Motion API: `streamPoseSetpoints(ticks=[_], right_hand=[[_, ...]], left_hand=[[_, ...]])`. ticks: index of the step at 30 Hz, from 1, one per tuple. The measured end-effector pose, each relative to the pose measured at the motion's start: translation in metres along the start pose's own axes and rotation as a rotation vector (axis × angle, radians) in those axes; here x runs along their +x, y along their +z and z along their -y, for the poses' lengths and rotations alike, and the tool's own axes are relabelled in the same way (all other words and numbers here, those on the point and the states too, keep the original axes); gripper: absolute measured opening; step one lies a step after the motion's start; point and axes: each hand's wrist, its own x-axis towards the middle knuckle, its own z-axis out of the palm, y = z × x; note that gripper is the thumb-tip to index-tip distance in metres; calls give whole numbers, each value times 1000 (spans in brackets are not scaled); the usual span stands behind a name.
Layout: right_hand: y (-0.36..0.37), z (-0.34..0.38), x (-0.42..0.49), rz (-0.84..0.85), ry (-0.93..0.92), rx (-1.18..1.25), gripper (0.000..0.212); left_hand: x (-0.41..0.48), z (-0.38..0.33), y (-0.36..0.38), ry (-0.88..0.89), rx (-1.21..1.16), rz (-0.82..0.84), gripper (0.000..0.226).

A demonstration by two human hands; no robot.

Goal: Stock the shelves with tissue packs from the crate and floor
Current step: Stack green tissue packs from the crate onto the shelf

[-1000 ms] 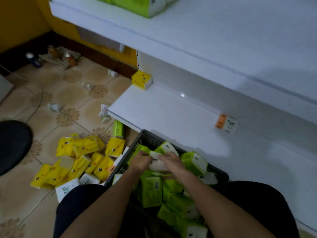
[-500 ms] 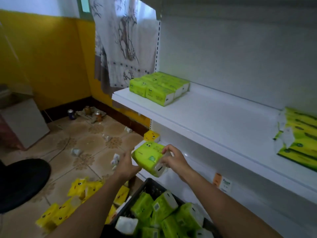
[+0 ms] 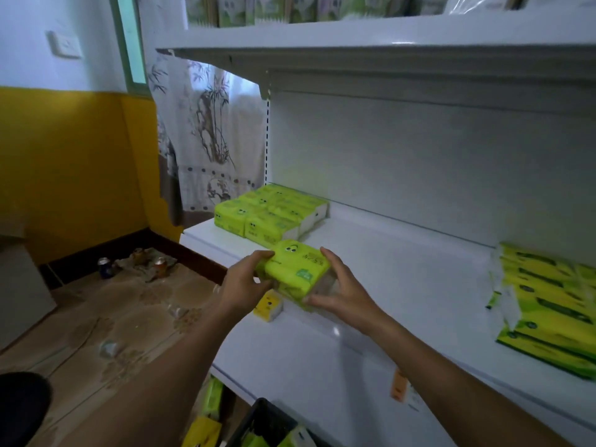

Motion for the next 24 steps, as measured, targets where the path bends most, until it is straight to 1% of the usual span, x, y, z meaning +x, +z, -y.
streamPoseSetpoints(ticks=[2,4,7,8,10,11,12,13,15,18,19,21,24], right_hand=[[-10,-10,7,-43,1,-15,90],[-17,-23,12,-100,-1,-110,85],[-24,-41,19,-173,24,-281,72],[-26,-45,22,-191,52,-299,68],[-28,-51,32,-225,91,-330,65],[-29,-54,39,-241,104,-358,65],[-30,-57,46,-258,116,-389,65],[-32,-60,54,-278,130,-414,65],[-36,-64,69,-321,181,-438,65],[-40,-69,92,-386,236,-410,62],[-40,-71,99,-407,240,-399,61],[-40,-74,114,-433,251,-400,60],[-44,-78,137,-437,276,-457,56]], left_hand=[[15,-3,13,15,-32,32,53],[26,1,30,13,-31,71,55],[38,9,55,-14,1,124,67],[42,12,63,-48,39,143,71],[49,19,72,-82,271,191,75],[50,24,75,-62,389,227,73],[51,30,76,-29,451,258,72],[51,35,75,7,471,275,75],[52,44,71,75,443,261,89],[53,54,70,154,423,240,102],[55,56,69,171,428,241,99],[59,62,69,196,413,228,81],[66,69,74,204,373,129,60]])
